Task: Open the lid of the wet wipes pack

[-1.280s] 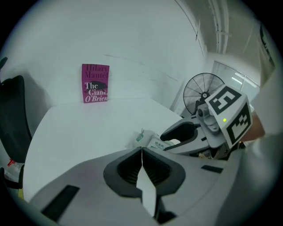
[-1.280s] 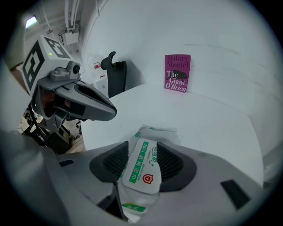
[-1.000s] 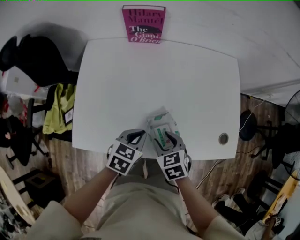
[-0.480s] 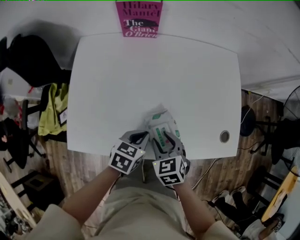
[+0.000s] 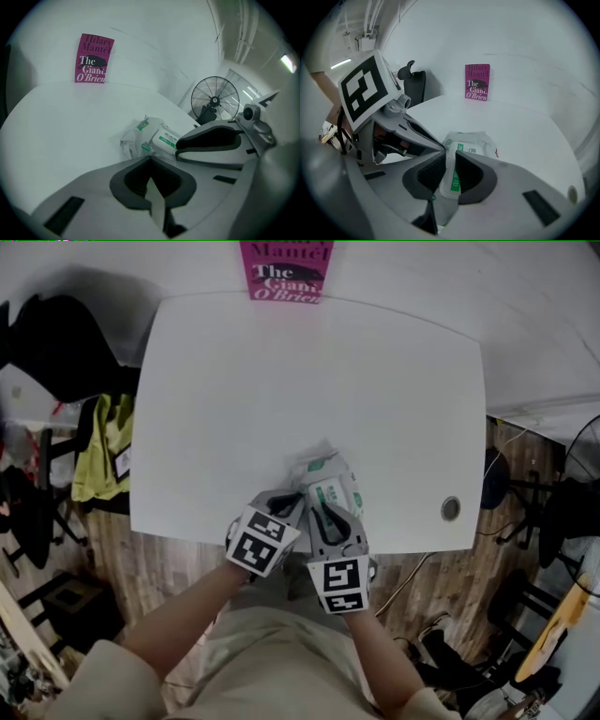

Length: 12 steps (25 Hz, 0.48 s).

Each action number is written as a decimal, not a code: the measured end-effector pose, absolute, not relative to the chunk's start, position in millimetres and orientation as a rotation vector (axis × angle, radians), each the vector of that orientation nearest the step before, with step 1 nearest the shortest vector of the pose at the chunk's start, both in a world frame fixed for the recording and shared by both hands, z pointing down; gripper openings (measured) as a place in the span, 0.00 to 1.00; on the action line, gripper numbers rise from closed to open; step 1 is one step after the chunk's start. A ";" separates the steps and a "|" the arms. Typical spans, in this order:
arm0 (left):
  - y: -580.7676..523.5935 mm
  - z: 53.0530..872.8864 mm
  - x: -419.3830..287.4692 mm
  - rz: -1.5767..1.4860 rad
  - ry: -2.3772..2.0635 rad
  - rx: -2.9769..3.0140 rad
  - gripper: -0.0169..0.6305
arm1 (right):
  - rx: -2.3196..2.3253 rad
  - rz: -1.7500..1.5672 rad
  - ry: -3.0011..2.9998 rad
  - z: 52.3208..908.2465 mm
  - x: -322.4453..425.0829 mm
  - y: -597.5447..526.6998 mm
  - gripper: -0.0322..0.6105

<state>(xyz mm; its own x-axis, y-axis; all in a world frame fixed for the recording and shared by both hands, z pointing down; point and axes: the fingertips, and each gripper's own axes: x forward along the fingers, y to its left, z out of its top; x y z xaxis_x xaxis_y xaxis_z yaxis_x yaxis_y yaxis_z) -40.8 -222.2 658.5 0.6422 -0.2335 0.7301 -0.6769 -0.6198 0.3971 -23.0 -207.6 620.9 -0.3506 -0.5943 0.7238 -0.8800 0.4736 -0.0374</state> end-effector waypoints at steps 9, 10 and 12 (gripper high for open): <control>-222.7 662.3 -40.3 0.842 -0.705 2.194 0.06 | 1.242 0.645 -2.124 617.1 -21.8 -208.7 0.15; -222.7 662.3 -39.9 0.844 -0.708 2.194 0.06 | 1.244 0.657 -2.125 616.9 -21.1 -208.9 0.15; -222.4 662.1 -38.7 0.850 -0.710 2.192 0.06 | 1.240 0.673 -2.125 616.4 -20.1 -208.9 0.15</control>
<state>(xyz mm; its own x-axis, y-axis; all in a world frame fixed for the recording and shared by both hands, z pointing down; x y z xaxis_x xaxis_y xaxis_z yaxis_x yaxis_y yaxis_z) -38.7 -222.4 662.1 0.6392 -0.2388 0.7311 -0.6769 -0.6258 0.3874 -20.1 -208.9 616.4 -0.3979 -0.5947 0.6986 -0.8883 0.4400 -0.1314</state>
